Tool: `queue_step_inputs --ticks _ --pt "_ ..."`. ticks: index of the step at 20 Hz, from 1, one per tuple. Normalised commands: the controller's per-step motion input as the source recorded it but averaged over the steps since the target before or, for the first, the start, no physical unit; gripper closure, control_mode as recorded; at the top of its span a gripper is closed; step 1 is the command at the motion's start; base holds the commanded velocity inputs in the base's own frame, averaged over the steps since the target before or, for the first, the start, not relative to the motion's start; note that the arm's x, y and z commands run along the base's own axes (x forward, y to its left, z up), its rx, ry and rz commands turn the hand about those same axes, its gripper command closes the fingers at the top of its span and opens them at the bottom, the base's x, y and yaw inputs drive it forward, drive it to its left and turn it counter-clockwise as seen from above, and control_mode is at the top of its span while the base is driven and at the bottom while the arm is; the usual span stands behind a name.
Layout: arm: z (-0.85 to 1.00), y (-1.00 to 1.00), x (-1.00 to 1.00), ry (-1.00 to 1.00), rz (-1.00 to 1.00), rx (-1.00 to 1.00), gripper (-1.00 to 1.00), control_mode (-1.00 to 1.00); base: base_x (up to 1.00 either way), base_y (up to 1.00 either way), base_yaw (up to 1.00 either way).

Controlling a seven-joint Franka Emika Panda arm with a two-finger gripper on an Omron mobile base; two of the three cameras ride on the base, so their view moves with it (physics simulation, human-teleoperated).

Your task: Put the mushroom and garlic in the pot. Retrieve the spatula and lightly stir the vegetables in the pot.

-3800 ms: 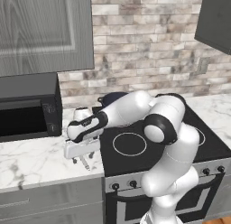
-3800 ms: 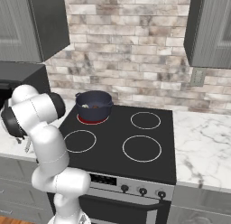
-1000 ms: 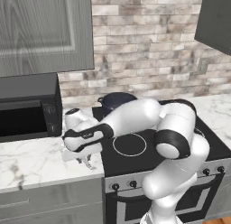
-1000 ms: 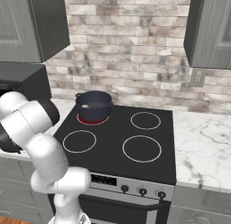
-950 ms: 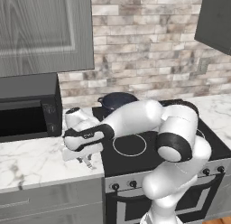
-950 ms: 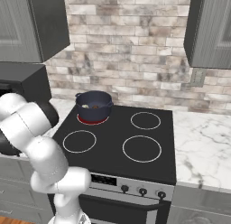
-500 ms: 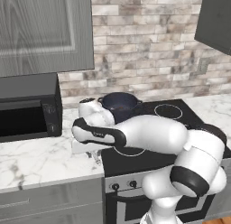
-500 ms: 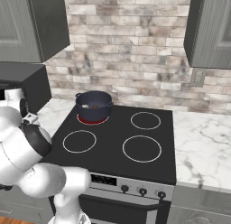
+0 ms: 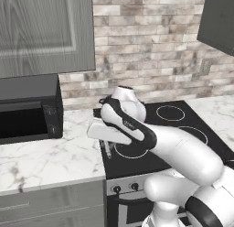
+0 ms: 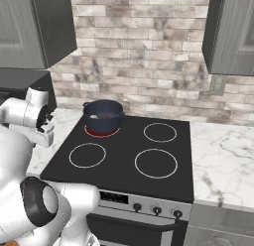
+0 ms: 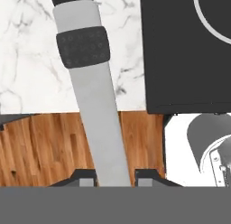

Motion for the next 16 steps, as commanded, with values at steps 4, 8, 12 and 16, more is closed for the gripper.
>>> queue_step_inputs --ticks 4,8,12,16 --pt "0.73 -0.34 -0.15 0.04 -0.16 0.38 1.0 -1.0 0.0 0.0 0.0" --pt "0.67 -0.3 -0.11 0.01 -0.21 0.47 1.0 -1.0 0.0 0.0 0.0" --pt "0.78 -0.19 0.08 0.18 -0.12 0.43 1.0 -1.0 0.0 0.0 0.0" --pt "0.77 -0.3 0.02 0.38 -0.08 0.36 1.0 -1.0 0.0 0.0 0.0"
